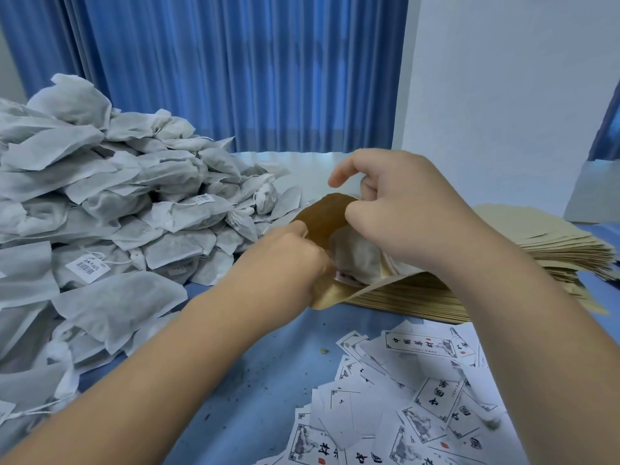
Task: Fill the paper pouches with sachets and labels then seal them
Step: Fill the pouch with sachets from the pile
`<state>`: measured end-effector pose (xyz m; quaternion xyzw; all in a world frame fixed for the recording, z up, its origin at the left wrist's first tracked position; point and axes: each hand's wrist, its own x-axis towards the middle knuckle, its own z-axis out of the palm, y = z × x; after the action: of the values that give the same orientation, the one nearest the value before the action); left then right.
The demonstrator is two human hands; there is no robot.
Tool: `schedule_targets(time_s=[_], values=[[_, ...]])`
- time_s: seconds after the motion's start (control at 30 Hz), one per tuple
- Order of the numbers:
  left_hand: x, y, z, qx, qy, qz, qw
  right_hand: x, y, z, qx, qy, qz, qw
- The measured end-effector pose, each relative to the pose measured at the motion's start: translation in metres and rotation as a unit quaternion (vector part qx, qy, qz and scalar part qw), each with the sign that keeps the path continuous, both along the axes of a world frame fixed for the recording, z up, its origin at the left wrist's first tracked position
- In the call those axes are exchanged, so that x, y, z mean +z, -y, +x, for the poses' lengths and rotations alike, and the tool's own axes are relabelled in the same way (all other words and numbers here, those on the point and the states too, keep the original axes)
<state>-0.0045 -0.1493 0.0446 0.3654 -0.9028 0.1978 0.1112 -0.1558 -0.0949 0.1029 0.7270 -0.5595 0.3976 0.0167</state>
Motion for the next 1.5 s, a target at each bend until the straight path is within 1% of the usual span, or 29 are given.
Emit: schedule_targets(time_s=[0.07,0.13,0.23,0.43,0.53,0.6,0.67,0.73,0.77,0.8,0.83,0.87,0.9,0.93,1.0,1.07,1.13,1.33,1.5], values=[[0.001,-0.001,0.0,-0.01,-0.006,0.001,1.0,0.001,-0.002,0.002,0.007,-0.018,0.005,1.0],[0.004,-0.002,0.001,-0.012,-0.039,0.024,0.999,0.001,-0.004,0.004,0.012,-0.038,0.007,0.999],[0.006,-0.002,0.004,0.017,-0.068,0.018,0.997,0.002,-0.006,0.008,0.016,-0.057,0.004,0.998],[-0.003,-0.014,-0.01,0.155,-0.028,-0.011,0.987,0.002,-0.009,0.011,0.023,-0.072,-0.007,0.997],[-0.005,-0.016,-0.013,0.183,-0.025,-0.001,0.983,0.0,-0.008,0.011,0.025,-0.079,-0.004,0.997],[0.002,-0.017,-0.01,0.181,-0.041,0.006,0.983,-0.002,-0.005,0.009,0.016,-0.08,-0.007,0.997],[0.013,-0.018,-0.004,0.15,-0.092,0.005,0.984,-0.003,-0.002,0.005,0.0,-0.084,-0.019,0.996],[0.02,-0.018,0.002,0.072,-0.208,-0.015,0.975,-0.003,-0.001,0.001,-0.012,-0.084,-0.038,0.996],[0.023,-0.019,0.005,0.029,-0.28,-0.039,0.959,-0.003,-0.001,-0.001,-0.013,-0.082,-0.048,0.995],[0.025,-0.02,0.007,-0.01,-0.35,-0.063,0.935,-0.003,-0.001,-0.003,-0.012,-0.08,-0.056,0.995],[0.026,-0.019,0.01,-0.038,-0.402,-0.078,0.912,-0.002,-0.002,-0.004,-0.009,-0.079,-0.06,0.995],[0.027,-0.016,0.013,-0.05,-0.43,-0.076,0.898,-0.001,-0.003,-0.005,-0.006,-0.08,-0.062,0.995],[0.026,-0.013,0.015,-0.051,-0.434,-0.055,0.898,0.0,-0.004,-0.007,-0.002,-0.082,-0.065,0.994],[0.026,-0.01,0.017,-0.044,-0.419,-0.027,0.907,0.0,-0.006,-0.008,0.001,-0.085,-0.071,0.994],[0.024,-0.006,0.018,-0.028,-0.352,0.013,0.936,0.001,-0.01,-0.012,0.007,-0.09,-0.09,0.992],[0.022,-0.005,0.016,-0.042,-0.288,0.029,0.956,0.0,-0.017,-0.017,0.007,-0.094,-0.112,0.989],[0.023,-0.007,0.014,-0.074,-0.268,0.047,0.959,-0.004,-0.026,-0.023,0.0,-0.104,-0.127,0.986],[0.022,-0.039,0.01,-0.122,-0.262,0.083,0.954,-0.018,-0.066,-0.042,0.008,-0.161,-0.137,0.977],[0.004,-0.091,0.017,-0.108,-0.246,0.106,0.958,-0.046,-0.109,-0.048,0.015,-0.182,-0.107,0.977]])
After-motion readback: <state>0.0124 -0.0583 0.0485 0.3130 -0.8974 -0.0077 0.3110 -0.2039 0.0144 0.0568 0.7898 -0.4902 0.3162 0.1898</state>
